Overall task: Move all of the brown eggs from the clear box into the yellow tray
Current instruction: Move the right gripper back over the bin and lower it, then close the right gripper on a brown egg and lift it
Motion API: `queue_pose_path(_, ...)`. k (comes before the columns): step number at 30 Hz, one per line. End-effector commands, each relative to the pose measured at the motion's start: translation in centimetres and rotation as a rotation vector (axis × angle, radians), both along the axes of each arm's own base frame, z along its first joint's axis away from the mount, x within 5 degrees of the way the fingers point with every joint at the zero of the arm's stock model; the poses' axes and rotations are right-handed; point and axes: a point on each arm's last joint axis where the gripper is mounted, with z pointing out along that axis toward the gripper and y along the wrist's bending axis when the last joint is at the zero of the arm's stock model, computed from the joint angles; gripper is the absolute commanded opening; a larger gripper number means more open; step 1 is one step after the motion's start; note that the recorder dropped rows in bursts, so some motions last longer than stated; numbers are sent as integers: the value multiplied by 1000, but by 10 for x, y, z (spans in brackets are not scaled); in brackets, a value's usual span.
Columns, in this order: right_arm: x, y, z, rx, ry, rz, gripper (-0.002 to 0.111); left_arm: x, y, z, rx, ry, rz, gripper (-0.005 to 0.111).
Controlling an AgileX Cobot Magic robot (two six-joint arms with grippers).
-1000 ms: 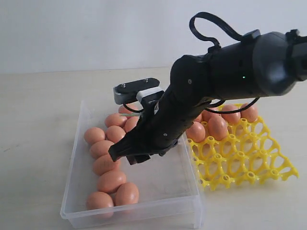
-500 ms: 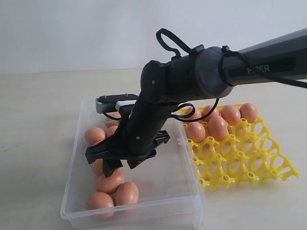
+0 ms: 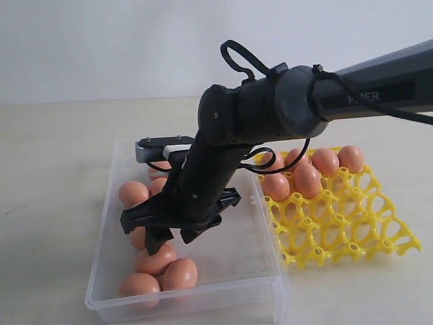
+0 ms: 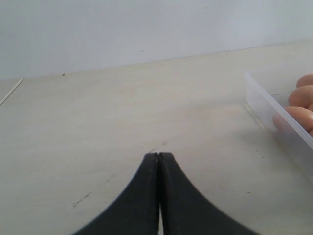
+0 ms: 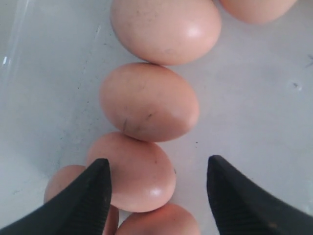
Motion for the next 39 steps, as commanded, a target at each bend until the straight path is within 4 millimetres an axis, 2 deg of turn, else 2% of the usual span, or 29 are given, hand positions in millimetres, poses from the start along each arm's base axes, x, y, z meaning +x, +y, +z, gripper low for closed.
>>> queue_pose_path(1,0,-1,7,-7,-76,39,56,0,0,3,-5,-17,-1,0)
queue_pose_path(5,7,2,19,49,-171,19,56,0,0,3,-5,-17,-1,0)
queue_pose_path(15,23,7,25,123,-353,-7,56,0,0,3,-5,-17,-1,0)
queue_pose_path(22,24,10,16,123,-315,-26,56,0,0,3,-5,-17,-1,0)
queue_pose_path(29,28,19,-7,74,-209,3,56,0,0,3,-5,-17,-1,0)
queue_pose_path(39,30,23,-10,67,-186,16,56,0,0,3,-5,-17,-1,0)
